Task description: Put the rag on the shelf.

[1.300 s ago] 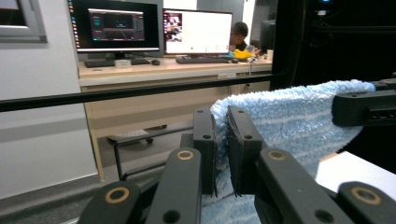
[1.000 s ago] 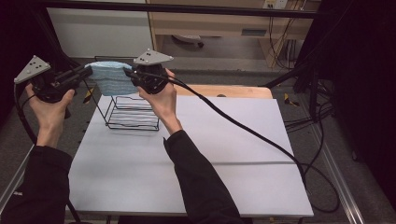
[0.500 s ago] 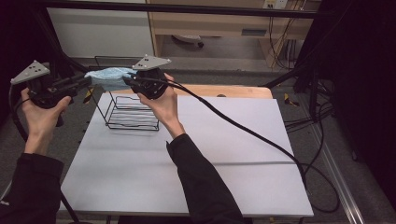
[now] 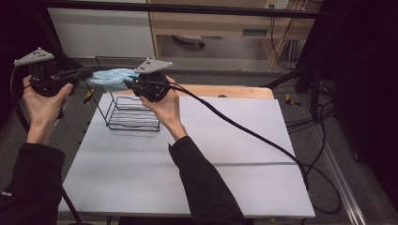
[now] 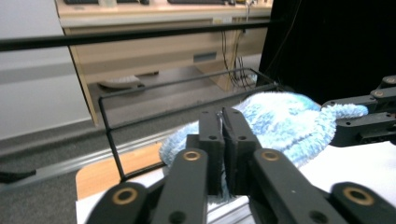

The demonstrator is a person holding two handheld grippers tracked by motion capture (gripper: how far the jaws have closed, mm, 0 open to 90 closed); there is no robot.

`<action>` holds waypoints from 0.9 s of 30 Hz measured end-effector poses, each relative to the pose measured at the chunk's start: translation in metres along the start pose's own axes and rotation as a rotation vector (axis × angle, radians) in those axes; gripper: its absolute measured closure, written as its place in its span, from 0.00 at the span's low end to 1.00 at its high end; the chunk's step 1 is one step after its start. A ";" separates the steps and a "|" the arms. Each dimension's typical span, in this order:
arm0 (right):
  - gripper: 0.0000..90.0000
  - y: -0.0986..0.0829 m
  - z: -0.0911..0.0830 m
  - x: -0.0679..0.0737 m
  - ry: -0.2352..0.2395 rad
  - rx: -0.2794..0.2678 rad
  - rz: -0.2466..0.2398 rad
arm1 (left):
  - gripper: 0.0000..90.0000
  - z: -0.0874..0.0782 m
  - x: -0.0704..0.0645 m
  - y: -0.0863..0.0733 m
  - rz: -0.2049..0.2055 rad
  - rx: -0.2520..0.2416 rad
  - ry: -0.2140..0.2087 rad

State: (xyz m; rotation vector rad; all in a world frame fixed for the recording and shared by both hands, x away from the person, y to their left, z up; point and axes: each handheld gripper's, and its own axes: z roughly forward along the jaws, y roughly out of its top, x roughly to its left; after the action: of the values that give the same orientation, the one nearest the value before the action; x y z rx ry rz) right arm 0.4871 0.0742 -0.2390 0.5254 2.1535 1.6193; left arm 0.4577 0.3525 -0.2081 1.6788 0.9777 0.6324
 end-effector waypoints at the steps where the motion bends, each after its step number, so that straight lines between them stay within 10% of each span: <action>1: 0.88 0.000 0.000 0.000 0.001 0.001 0.000 | 0.99 0.001 0.000 0.000 0.001 0.007 -0.006; 27: 0.69 0.016 -0.007 0.006 0.077 0.011 0.061 | 1.00 0.019 0.000 -0.035 0.083 0.142 -0.008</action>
State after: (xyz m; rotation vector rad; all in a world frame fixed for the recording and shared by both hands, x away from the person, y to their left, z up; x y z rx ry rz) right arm 0.4796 0.0760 -0.2228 0.5450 2.2235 1.6870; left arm 0.4618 0.3470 -0.2473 1.8536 0.9703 0.6216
